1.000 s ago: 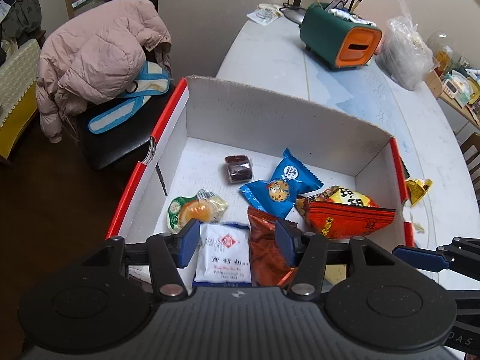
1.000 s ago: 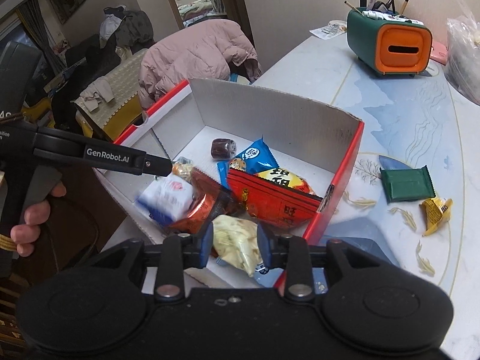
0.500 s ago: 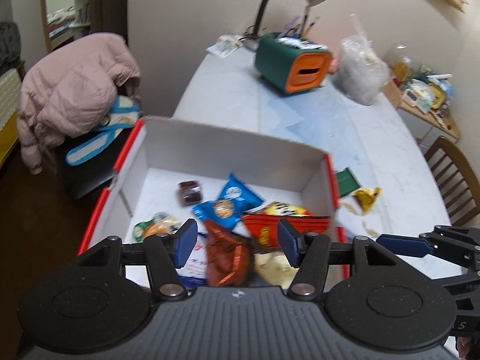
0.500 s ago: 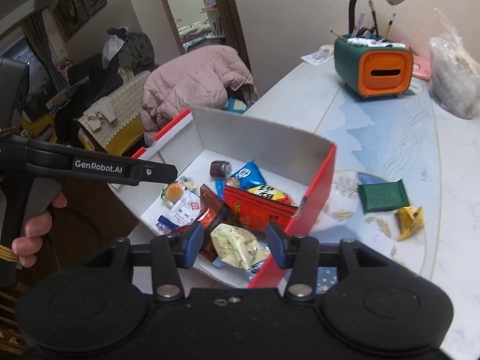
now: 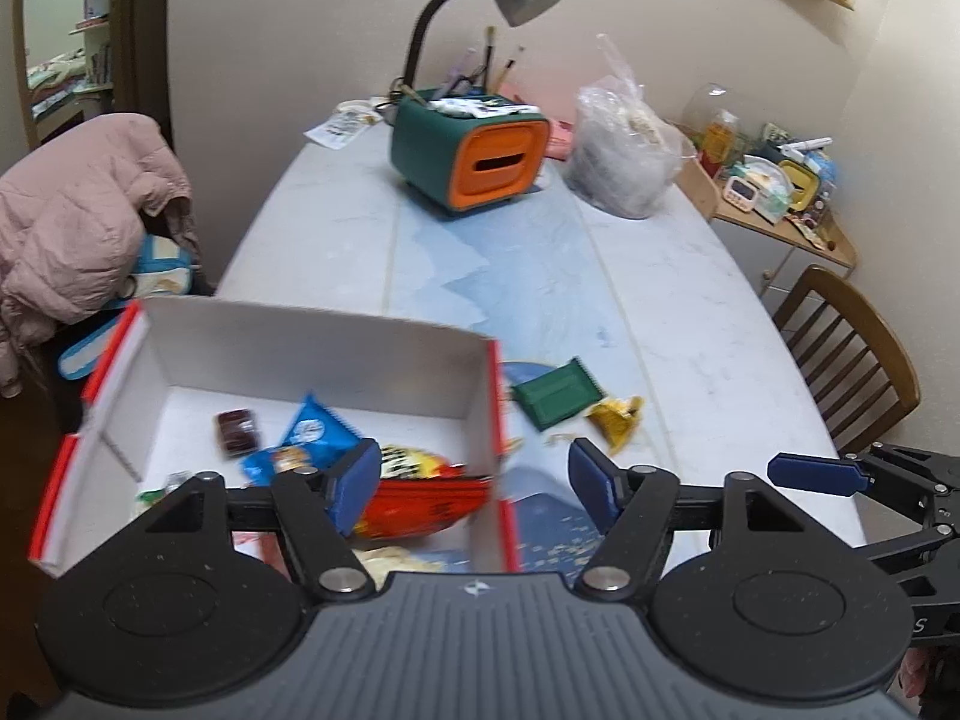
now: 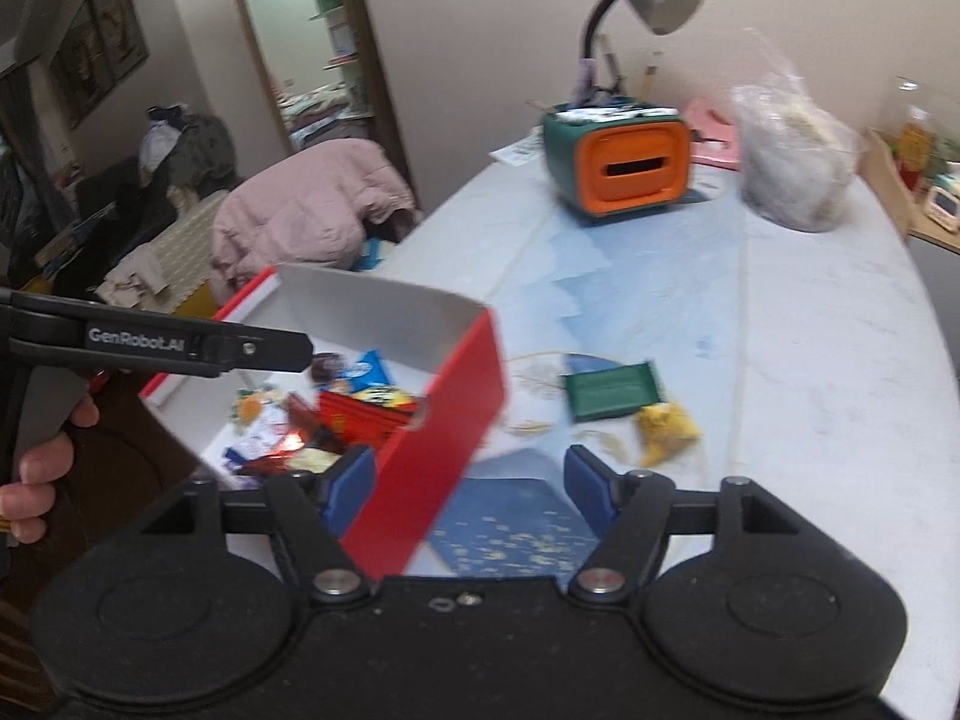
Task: Organize snacks
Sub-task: 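Move both tools out of the box toward the green bar and yellow wrapper, then grasp the green bar with the left tool while the right tool grasps the yellow wrapper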
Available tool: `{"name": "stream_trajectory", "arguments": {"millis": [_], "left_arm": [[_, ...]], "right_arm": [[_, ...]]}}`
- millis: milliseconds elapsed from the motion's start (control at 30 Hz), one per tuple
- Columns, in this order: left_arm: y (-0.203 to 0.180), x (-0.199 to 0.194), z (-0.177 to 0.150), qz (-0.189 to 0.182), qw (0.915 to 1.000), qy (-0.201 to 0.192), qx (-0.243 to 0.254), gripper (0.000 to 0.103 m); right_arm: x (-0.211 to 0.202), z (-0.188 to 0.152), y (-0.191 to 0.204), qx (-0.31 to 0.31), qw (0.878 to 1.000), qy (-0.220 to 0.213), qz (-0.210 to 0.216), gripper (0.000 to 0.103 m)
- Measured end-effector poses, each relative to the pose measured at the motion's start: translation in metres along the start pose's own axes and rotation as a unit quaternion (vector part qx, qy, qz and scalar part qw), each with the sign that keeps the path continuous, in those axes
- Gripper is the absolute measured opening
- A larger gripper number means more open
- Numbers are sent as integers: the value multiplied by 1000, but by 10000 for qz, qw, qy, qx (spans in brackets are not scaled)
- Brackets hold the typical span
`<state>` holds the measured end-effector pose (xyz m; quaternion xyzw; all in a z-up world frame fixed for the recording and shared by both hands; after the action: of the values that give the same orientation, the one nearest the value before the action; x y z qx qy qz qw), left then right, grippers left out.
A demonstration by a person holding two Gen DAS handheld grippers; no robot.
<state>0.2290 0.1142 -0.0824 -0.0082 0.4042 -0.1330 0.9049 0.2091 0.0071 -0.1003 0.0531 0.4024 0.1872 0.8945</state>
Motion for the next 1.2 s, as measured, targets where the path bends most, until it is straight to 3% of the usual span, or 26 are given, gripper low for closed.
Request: {"name": "stream_trajectory", "arguments": {"millis": [233, 367, 567, 767, 1067, 1200], "left_arm": [[-39, 25, 19, -182, 9998, -13, 129, 72], [-59, 48, 34, -222, 9992, 159, 289, 72], [-81, 96, 57, -324, 9924, 720, 942, 72], [-101, 145, 65, -411, 9755, 1260, 1759, 72], [-105, 216, 54, -175, 9341, 2196, 2809, 72], [-107, 233, 49, -209, 9147, 2348, 3281, 72]], "right_arm": [[-10, 5, -44, -134, 9993, -134, -329, 100], [-8, 7, -66, -355, 9982, -85, -484, 102], [6, 10, -99, -501, 9975, 79, -500, 102], [33, 12, -119, -567, 9974, 296, -341, 101], [88, 10, -131, -602, 9965, 563, -111, 98], [109, 9, -132, -693, 9954, 665, 2, 95]]}}
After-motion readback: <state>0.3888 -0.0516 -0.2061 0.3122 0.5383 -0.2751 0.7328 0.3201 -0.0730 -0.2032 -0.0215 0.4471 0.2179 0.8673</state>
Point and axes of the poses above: each gripper's, at about its wrist camera, not at the fingertips, and x roughly the way its jaws point, y to its left, z to its top, the point moved 9 cm from there along x, roughly the way its jaws point, and after that the axes turned 8 degrees about x, right-handed, at the moved point
